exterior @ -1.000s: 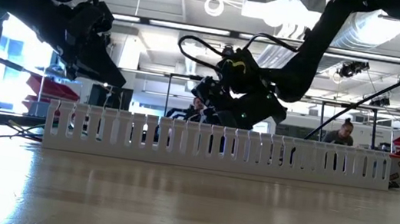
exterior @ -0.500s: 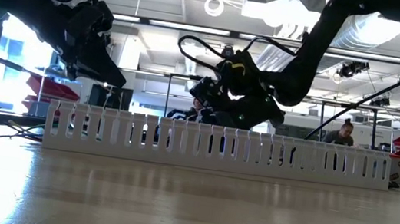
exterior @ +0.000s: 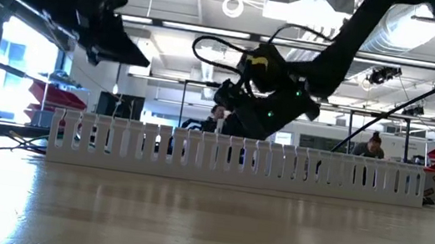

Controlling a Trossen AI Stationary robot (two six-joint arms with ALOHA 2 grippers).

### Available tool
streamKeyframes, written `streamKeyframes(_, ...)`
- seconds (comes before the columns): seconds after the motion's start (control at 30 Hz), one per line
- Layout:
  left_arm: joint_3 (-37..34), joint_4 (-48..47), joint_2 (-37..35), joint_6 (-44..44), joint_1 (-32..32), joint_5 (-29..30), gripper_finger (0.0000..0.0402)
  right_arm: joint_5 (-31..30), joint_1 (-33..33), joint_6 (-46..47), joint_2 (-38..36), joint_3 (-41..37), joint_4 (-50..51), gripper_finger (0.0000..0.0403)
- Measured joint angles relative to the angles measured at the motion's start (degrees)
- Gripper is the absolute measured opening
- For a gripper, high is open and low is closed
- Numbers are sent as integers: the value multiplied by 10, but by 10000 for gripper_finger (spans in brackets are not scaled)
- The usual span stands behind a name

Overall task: Ziptie cables
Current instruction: Close the white cable duct lid

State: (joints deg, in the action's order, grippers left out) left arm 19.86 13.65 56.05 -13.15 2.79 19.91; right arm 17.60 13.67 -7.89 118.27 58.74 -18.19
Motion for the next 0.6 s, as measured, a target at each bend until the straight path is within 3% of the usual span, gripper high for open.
streamKeyframes(0.27,37,-3,-33,77,40,32,0,-56,-28,4,-107,1,137,213)
streamKeyframes(0.6,37,-33,-55,89,100,32,0,-89,-141,68,-170,3,197,213)
